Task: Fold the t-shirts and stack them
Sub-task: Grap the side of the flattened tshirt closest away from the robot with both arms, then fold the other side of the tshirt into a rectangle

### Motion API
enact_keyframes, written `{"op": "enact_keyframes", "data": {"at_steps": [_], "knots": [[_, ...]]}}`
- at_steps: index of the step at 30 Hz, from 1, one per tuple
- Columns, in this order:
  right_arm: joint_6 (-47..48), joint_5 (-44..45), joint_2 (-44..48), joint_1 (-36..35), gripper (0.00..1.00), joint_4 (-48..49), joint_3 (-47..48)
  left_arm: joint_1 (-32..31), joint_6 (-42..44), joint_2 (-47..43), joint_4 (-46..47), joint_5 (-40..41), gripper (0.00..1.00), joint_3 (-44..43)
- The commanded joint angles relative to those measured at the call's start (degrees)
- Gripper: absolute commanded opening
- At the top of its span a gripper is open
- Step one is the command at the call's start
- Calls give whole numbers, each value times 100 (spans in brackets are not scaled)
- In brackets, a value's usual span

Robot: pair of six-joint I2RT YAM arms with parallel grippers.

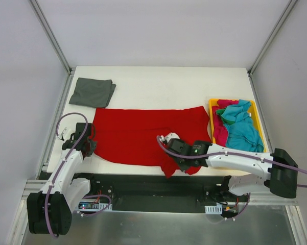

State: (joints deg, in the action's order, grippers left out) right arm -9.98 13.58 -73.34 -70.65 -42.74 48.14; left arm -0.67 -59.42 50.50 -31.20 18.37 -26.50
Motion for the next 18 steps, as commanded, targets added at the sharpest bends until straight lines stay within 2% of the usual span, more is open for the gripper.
{"op": "enact_keyframes", "data": {"at_steps": [1, 4, 8, 18], "knots": [[417, 985, 250, 472, 1, -279, 520, 23, 88, 47, -141, -53, 0, -346], [619, 1216, 197, 938, 1, -16, 819, 23, 53, 214, -141, -53, 0, -478], [918, 1007, 31, 1509, 1, 336, 1162, 23, 53, 452, -132, -18, 0, -724], [1595, 655, -909, 2617, 1, 521, 1891, 23, 97, 1479, -141, 211, 0, -1453]]}}
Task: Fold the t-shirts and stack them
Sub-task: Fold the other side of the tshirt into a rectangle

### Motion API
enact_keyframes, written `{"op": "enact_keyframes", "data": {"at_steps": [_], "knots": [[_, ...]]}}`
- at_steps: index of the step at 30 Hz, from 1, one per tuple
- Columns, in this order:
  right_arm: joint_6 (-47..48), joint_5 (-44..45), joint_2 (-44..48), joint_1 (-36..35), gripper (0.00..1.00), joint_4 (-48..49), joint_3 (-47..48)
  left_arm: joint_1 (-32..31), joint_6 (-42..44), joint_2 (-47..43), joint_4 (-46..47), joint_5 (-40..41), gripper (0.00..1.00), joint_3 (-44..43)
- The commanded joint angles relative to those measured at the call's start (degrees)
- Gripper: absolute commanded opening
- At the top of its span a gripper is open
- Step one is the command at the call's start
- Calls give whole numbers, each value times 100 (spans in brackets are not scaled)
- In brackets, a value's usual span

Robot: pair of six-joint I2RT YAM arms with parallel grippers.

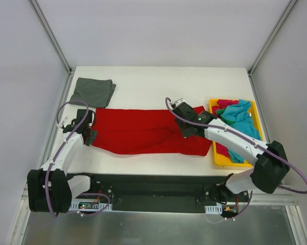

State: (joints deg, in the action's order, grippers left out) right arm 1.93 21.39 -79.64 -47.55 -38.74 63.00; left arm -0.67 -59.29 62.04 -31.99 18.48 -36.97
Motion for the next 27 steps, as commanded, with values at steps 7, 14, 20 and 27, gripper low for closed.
{"op": "enact_keyframes", "data": {"at_steps": [7, 14, 20, 27], "knots": [[703, -469, -939, 791, 1, 271, 853, 23, 198, 1037, -53, 279, 0, -917], [870, -644, -1457, 1098, 0, 297, 1196, 23, 216, 1495, -53, 419, 0, -1137], [852, -653, -1792, 1344, 1, 262, 1407, 23, 207, 1750, -71, 595, 0, -1277], [800, -495, -1670, 1459, 1, 165, 1329, 146, 137, 1698, -167, 701, 0, -1190]]}}
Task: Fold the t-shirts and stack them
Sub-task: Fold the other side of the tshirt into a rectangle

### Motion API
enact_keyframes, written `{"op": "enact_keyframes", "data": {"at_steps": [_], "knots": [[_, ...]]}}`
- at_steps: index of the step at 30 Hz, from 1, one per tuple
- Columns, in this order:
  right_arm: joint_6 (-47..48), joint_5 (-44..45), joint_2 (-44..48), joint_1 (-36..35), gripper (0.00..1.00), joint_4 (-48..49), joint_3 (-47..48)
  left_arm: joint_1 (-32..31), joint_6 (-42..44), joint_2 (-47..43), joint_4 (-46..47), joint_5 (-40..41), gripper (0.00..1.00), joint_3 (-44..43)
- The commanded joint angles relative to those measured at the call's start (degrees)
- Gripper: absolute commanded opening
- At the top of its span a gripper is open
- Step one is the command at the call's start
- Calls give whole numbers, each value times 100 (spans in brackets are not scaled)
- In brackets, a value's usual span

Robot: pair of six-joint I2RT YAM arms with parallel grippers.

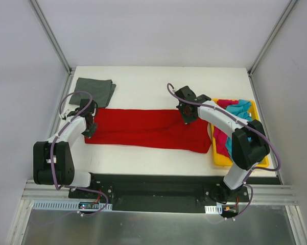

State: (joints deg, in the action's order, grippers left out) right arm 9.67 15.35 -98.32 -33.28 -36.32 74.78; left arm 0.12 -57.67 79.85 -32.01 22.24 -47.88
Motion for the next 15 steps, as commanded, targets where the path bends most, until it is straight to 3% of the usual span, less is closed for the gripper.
{"op": "enact_keyframes", "data": {"at_steps": [1, 15], "knots": [[26, 73, 252, 23, 1, -77, 107, 67, -42, -136, -174, 351, 0, -82], [17, 108, 411, 41, 3, -42, 10, 67, 28, -313, -218, 466, 0, -195]]}}
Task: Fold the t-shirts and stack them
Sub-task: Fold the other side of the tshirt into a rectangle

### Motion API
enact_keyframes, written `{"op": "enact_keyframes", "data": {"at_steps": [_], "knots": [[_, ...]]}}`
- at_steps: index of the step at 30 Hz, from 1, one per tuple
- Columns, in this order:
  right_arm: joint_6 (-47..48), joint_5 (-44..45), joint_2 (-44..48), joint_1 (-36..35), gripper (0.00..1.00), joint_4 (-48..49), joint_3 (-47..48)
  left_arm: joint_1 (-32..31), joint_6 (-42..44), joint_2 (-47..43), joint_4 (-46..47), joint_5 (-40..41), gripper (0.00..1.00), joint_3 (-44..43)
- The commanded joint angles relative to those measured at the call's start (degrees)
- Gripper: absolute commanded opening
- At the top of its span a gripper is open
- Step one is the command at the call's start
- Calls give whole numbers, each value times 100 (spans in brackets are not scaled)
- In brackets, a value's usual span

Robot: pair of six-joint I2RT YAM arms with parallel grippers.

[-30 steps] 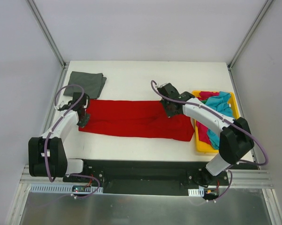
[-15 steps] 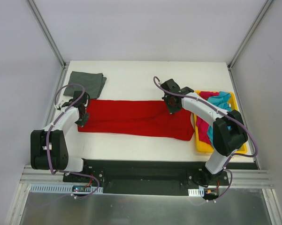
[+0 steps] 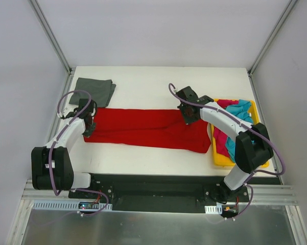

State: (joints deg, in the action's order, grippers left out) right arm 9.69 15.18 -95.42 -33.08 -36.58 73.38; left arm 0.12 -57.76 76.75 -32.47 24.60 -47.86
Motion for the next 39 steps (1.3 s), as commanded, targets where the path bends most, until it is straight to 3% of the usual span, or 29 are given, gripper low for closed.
{"op": "enact_keyframes", "data": {"at_steps": [1, 6, 8, 10, 11, 12, 13, 15, 17, 20, 23, 28, 33, 39], "knots": [[15, 126, 76, 30, 3, -25, 193, 58, 45, 76, -163, 203, 0, -215], [24, 178, -371, 47, 5, -7, 492, 67, 19, 454, -198, 317, 1, -391], [33, 257, -626, 117, 8, 1, 702, 85, 71, 638, -251, 317, 10, -548], [67, 336, -898, 170, 11, 2, 948, 102, 168, 779, -365, 282, 30, -724], [85, 328, -1030, 188, 15, -33, 1080, 102, 238, 815, -418, 273, 35, -795], [42, 354, -1136, 223, 33, -164, 1264, 94, 282, 815, -462, 265, 44, -856], [-28, 432, -1224, 214, 57, -339, 1518, 111, 352, 763, -506, 256, 59, -909], [-213, 582, -1190, 206, 68, -534, 1617, 111, 440, 536, -550, 230, 82, -936], [-406, 670, -884, 197, 77, -474, 1382, 111, 546, 254, -568, 203, 99, -884], [-600, 347, -182, 171, 96, -237, 715, 111, 765, -212, -559, 55, 99, -717], [-802, -687, 487, 170, 96, 71, -58, 102, 1020, -529, -550, -349, 99, -541], [-1636, -2631, 920, 48, 96, 1546, -1342, 93, 1319, -784, -165, -1122, 99, 64], [-1734, -2731, 306, -154, 96, 1759, -1135, 93, 1688, -1065, 635, -1896, 99, 636], [-1690, -2626, -643, -208, 96, 1593, -344, 93, 1794, -1127, 786, -1757, 99, 751]]}}
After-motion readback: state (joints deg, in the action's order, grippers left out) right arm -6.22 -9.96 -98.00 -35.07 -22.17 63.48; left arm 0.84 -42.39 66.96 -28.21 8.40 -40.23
